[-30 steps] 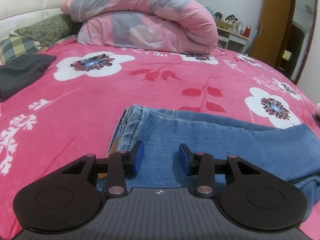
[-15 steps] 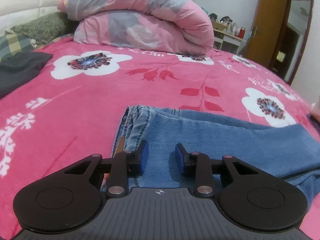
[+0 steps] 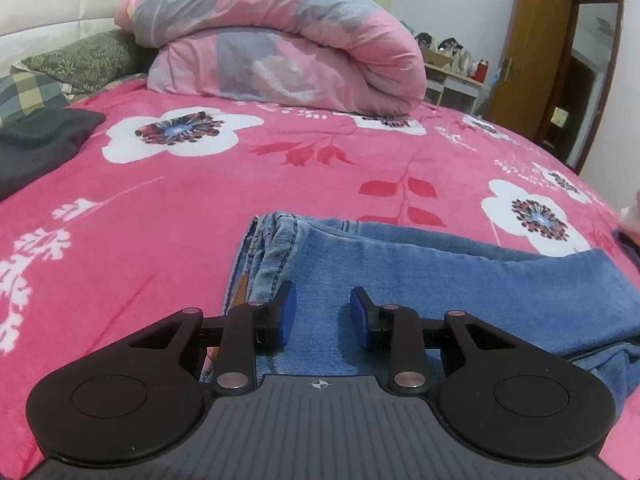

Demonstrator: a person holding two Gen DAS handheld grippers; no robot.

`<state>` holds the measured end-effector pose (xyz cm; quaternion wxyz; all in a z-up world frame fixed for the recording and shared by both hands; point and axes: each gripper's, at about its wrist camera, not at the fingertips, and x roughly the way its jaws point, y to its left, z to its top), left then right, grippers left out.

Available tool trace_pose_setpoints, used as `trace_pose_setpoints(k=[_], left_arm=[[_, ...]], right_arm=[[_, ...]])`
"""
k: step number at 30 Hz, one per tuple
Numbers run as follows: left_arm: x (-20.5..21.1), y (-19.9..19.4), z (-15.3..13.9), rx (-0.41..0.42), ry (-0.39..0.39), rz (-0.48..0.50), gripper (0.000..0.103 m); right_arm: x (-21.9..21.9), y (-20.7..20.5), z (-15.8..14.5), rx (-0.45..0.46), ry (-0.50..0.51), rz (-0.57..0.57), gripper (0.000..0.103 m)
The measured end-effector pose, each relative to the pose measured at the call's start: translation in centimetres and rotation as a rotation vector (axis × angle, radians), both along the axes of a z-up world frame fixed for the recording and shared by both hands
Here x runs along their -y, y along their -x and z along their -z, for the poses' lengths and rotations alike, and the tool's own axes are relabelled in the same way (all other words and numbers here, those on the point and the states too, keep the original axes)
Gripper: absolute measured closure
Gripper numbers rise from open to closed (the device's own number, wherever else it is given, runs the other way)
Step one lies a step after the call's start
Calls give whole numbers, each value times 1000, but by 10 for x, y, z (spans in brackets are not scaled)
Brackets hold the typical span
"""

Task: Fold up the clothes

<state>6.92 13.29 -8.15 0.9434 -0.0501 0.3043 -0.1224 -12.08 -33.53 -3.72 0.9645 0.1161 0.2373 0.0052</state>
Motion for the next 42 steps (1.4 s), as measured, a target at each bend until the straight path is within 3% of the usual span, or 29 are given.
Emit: trace_pose_setpoints(k=[4, 6, 9, 12, 14, 17, 20, 23, 27, 30, 32, 33, 36, 39, 40, 42], left_arm=[[0, 2, 0, 8, 3, -2, 71], [0, 3, 1, 19, 0, 2, 71], [0, 6, 3, 35, -5, 8, 71], [0, 8, 4, 51, -5, 12, 70], [0, 8, 5, 60, -1, 13, 70], [-1, 10, 6, 74, -1, 15, 70], [-1, 11, 7, 88, 0, 18, 70], [-2, 13, 8, 102, 0, 20, 70], [-3, 14, 10, 121, 1, 23, 70], [-4, 15, 11, 126, 8, 25, 70], [-4, 15, 12, 129, 12, 26, 70], [-5, 15, 12, 131, 15, 26, 70], [-6, 15, 13, 135, 27, 27, 70], [-9, 14, 14, 135, 46, 26, 69], [-9, 14, 14, 135, 48, 25, 69], [-8, 15, 14, 137, 46, 26, 69]], right_arm=[[-42, -22, -4, 45, 106, -123, 67], [-51, -46, 26, -108, 183, -151, 68], [-40, -47, 49, -148, 185, -153, 67], [-36, -50, 24, -157, 212, -106, 71], [-38, -55, 6, -92, 254, -88, 71], [-41, -73, 2, -1, 223, -109, 72], [-48, -105, 52, -163, 248, -151, 74], [-41, -107, 53, -170, 215, -149, 76], [-45, -117, 16, -87, 264, -147, 78], [-43, -150, 17, -60, 245, -150, 78], [-41, -177, 53, -182, 236, -148, 79], [-38, -176, 66, -180, 212, -151, 79], [-26, -176, 46, -210, 136, -127, 79], [-25, -173, 22, -143, 145, -127, 79], [-21, -178, 20, -124, 108, -122, 79], [-19, -201, 42, -190, 96, -96, 79]])
